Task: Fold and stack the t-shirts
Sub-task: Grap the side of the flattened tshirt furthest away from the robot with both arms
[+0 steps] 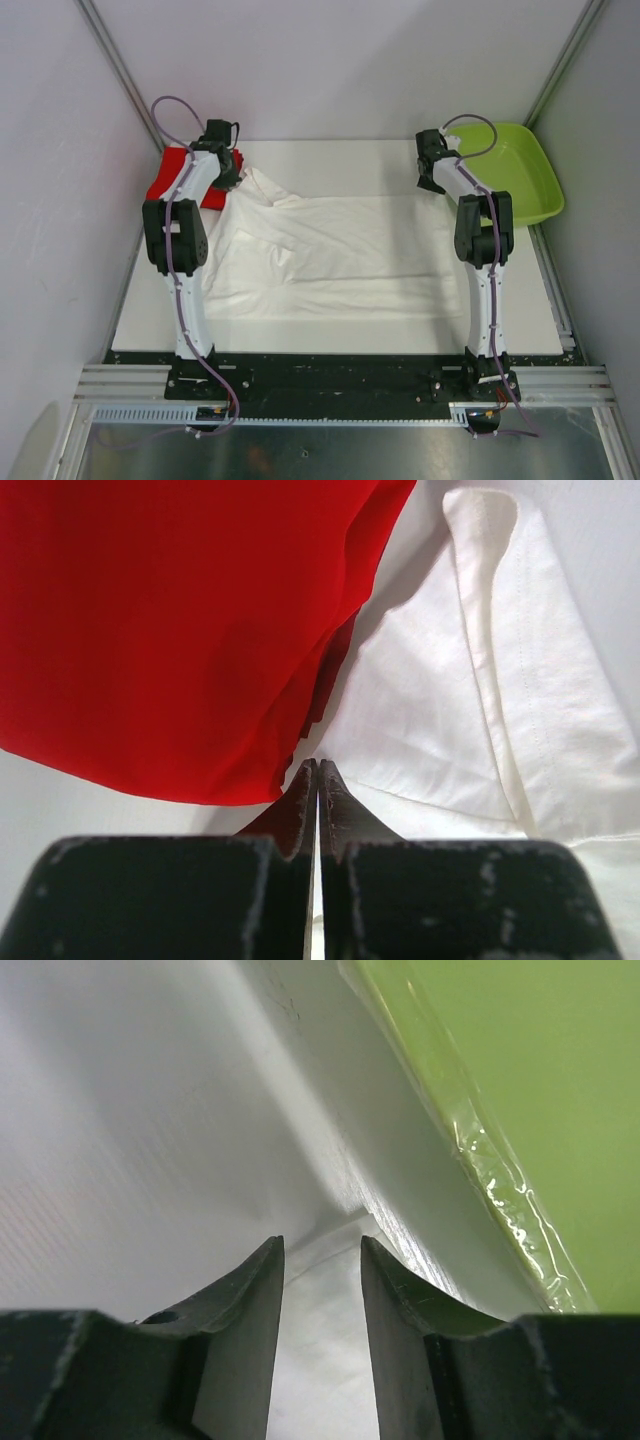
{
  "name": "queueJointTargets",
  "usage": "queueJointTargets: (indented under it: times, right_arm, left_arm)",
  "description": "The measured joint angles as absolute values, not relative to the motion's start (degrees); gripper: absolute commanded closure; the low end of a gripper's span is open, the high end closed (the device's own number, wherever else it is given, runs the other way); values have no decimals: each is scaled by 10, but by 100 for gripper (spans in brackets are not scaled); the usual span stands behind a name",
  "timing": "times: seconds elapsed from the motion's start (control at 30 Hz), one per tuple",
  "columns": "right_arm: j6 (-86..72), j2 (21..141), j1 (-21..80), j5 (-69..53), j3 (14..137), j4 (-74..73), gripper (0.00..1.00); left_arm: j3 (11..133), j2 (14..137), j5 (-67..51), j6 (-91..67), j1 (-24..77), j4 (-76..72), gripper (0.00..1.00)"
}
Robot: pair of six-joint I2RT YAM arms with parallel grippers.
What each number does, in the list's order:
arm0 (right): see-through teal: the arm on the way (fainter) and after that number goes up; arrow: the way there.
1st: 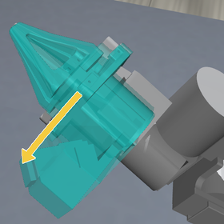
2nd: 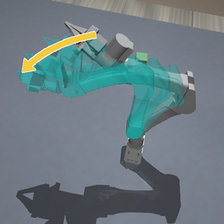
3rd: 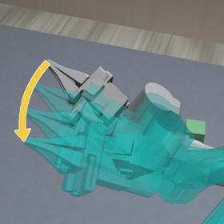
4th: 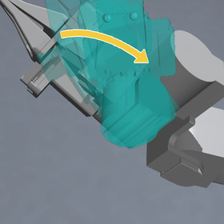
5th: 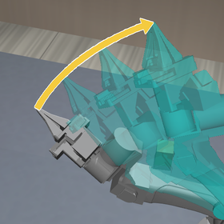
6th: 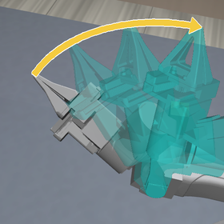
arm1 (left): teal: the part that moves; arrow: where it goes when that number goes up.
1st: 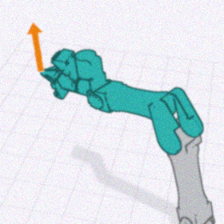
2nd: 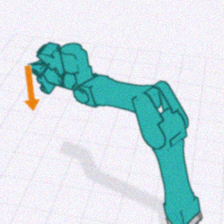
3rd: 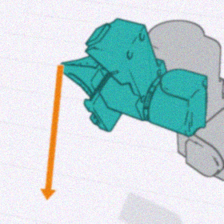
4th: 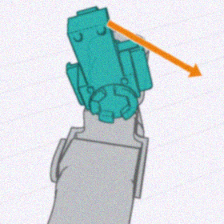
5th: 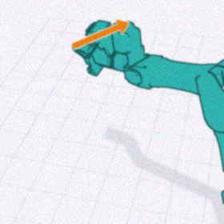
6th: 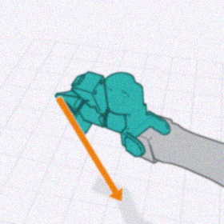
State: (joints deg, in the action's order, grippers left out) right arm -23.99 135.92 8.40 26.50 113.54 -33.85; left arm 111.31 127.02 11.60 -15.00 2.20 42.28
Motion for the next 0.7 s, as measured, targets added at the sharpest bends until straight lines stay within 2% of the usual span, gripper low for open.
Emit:
queueJointTargets:
  times: [0.27, 0.7]
  right_arm:
    - [-244, 1387, 84, 260, 1167, -354, 61]
    - [-251, 1390, 80, 263, 1173, -371, 98]
  left_arm:
    - [1113, 1272, 116, -150, 22, 421, 100]
    - [1113, 1272, 116, -150, 22, 421, 100]
